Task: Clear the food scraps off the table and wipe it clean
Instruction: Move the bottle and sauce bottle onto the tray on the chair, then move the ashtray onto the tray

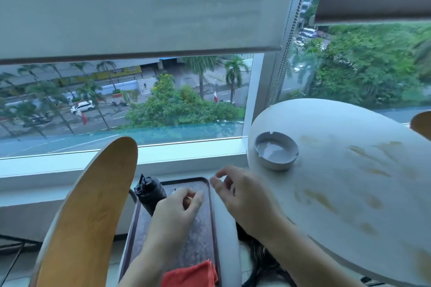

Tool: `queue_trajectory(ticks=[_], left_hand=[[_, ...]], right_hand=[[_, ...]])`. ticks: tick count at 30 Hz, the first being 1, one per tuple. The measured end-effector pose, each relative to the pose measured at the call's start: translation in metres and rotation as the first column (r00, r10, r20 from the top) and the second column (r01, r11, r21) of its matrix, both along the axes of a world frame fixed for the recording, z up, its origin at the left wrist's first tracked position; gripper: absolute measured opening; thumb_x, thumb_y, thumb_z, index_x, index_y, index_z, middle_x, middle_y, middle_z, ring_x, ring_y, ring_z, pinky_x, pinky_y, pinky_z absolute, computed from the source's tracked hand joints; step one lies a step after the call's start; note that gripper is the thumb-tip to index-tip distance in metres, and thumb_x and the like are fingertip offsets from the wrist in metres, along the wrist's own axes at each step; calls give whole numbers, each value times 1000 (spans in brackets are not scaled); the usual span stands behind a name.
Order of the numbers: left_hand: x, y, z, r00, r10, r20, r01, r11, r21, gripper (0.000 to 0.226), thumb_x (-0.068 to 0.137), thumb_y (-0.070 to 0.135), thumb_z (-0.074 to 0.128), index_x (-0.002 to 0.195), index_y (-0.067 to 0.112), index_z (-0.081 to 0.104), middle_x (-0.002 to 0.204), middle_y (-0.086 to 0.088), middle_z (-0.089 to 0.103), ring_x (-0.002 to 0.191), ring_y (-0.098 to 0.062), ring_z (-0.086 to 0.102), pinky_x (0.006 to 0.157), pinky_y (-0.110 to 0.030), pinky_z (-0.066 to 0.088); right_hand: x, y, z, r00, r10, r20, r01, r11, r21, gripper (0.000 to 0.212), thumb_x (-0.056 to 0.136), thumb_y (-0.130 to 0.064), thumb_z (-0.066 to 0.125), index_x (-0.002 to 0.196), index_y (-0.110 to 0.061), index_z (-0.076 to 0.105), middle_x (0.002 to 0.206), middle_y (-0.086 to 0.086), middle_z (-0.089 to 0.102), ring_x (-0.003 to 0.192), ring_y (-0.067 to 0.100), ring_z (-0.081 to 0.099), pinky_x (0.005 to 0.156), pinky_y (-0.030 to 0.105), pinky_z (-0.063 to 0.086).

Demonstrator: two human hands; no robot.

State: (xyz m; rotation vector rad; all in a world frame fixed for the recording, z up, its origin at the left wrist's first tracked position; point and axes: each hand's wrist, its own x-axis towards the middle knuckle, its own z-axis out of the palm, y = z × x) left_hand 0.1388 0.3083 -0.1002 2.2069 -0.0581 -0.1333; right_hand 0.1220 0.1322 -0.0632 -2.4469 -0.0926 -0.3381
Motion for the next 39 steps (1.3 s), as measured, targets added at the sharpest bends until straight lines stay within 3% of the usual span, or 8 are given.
queue_trajectory(ticks=[4,8,13,18,25,32,39], left_hand=[[10,-22,29,994,-60,93,63,997,-33,26,96,51,57,86,29,68,68,16,68,65,-1,63,61,-19,45],[23,-47,49,982,-112,154,118,992,-34,25,97,53,55,91,32,66,74,11,70,71,-2,64,68,-24,52],[37,-84,65,966,-118,229,143,985,-97,20,97,47,59,90,29,68,69,8,67,64,-5,61,64,-30,56],[49,-118,70,955,-127,267,143,989,-38,20,97,44,60,93,26,68,73,9,68,68,-5,61,62,-20,47],[65,-148,62,940,-123,319,116,992,43,14,96,42,61,92,30,66,82,9,68,67,-3,61,66,-24,45],[79,-162,44,945,-102,309,57,987,152,27,98,40,59,119,24,63,106,5,61,79,-7,59,76,-24,42],[86,-171,39,951,-57,303,0,983,185,22,97,35,61,107,18,67,92,2,67,81,-16,61,75,-29,46]], right_hand=[[2,-32,30,985,-72,154,72,997,8,20,97,-46,59,93,-28,67,72,-12,64,59,4,56,61,25,49],[12,-70,47,967,-154,201,159,987,-12,17,97,-40,61,93,-26,70,76,-10,68,64,5,59,65,29,51],[30,-115,48,955,-218,199,234,971,-58,16,96,-39,61,92,-25,69,78,-10,69,66,12,59,67,30,50],[46,-147,40,957,-250,150,266,959,-100,15,95,-39,61,91,-25,66,79,-7,66,67,16,57,65,30,44],[56,-171,33,968,-233,90,244,958,-148,19,95,-38,61,102,-22,66,94,-2,66,79,24,63,72,33,49],[65,-183,26,984,-172,-43,162,969,-186,24,96,-38,60,111,-21,65,100,1,65,90,24,62,78,32,43],[72,-184,23,989,-126,-81,109,976,-189,22,96,-37,58,101,-17,67,94,5,69,90,27,62,70,31,34]])
